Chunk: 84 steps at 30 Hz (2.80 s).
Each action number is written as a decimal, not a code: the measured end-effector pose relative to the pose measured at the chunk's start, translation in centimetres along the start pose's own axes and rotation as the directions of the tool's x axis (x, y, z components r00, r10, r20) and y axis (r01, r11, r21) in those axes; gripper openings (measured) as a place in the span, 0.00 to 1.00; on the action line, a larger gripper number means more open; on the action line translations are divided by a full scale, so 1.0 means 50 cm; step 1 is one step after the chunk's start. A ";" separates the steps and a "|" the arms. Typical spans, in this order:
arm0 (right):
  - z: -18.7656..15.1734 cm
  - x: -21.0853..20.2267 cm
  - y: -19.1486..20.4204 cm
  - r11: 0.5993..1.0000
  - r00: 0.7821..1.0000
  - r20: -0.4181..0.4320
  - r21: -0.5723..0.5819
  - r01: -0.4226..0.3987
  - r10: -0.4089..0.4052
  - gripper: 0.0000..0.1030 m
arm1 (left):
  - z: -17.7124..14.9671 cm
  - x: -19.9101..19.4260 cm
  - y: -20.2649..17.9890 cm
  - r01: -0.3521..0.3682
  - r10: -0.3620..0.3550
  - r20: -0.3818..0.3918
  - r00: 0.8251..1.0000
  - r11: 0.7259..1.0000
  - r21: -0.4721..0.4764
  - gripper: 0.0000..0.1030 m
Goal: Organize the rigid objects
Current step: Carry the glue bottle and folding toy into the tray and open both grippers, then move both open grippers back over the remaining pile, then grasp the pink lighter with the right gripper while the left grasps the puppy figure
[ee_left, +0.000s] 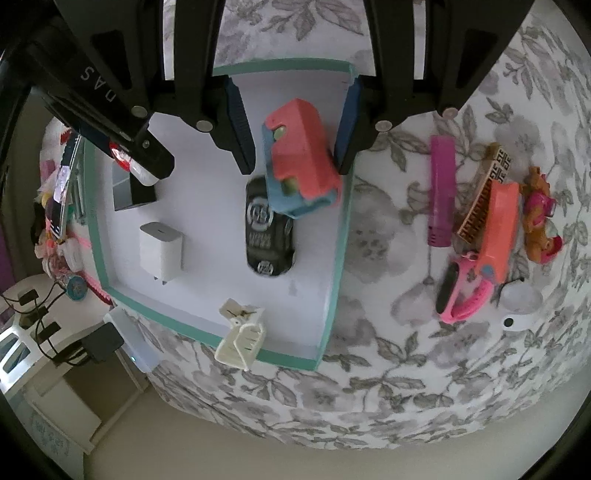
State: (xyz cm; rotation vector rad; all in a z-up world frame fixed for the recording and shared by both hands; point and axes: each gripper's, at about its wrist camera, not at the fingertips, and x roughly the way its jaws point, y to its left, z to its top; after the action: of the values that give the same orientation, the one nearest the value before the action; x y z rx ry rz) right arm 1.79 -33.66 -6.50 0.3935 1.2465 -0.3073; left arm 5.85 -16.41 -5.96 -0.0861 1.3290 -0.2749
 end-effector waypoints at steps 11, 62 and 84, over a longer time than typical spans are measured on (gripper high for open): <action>0.001 0.003 0.017 1.000 1.000 0.002 -0.027 0.010 -0.010 0.78 | 0.012 -0.038 0.008 -0.051 0.050 0.094 0.994 0.999 0.000 0.51; -0.004 -0.054 0.229 0.960 0.965 0.168 -0.228 -0.160 0.201 1.00 | 0.078 -0.154 0.320 -0.255 0.358 0.281 0.891 0.904 -0.344 0.93; -0.053 0.041 0.425 0.879 0.975 -0.038 -0.425 -0.215 0.220 0.58 | 0.064 -0.061 0.424 -0.189 0.261 0.105 0.960 0.874 -0.448 0.93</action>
State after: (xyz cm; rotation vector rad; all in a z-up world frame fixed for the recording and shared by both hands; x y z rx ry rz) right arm 9.33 -13.51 -6.60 0.1481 1.2058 0.1602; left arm 11.44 4.48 -6.95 -0.3212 1.2041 0.2308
